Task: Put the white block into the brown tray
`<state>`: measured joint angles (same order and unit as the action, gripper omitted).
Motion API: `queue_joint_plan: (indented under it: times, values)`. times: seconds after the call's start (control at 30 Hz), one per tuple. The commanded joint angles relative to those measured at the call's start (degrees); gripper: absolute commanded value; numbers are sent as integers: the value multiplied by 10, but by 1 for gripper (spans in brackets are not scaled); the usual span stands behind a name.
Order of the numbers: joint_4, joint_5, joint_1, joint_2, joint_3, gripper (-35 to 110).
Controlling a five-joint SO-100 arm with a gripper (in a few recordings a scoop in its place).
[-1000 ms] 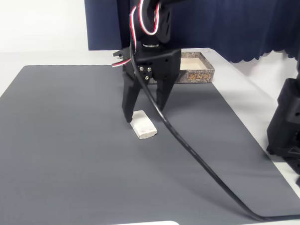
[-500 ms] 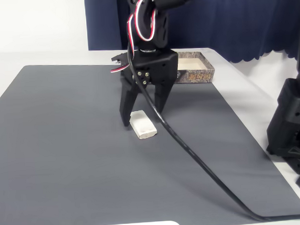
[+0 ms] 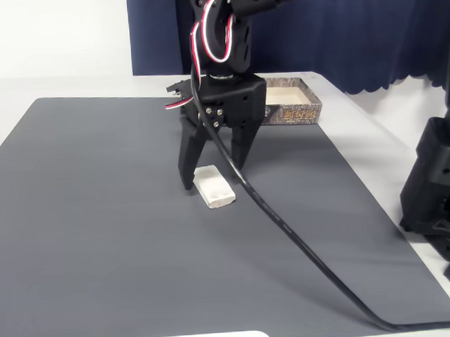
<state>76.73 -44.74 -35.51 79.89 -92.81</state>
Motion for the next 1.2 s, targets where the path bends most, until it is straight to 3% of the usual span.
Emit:
queue_joint_plan:
  times: [0.0, 0.9, 1.17]
  values:
    - [-4, -2, -8, 4, 21, 46]
    - [-23, -19, 3, -28, 38, 46]
    - [-8, -22, 6, -29, 40, 40]
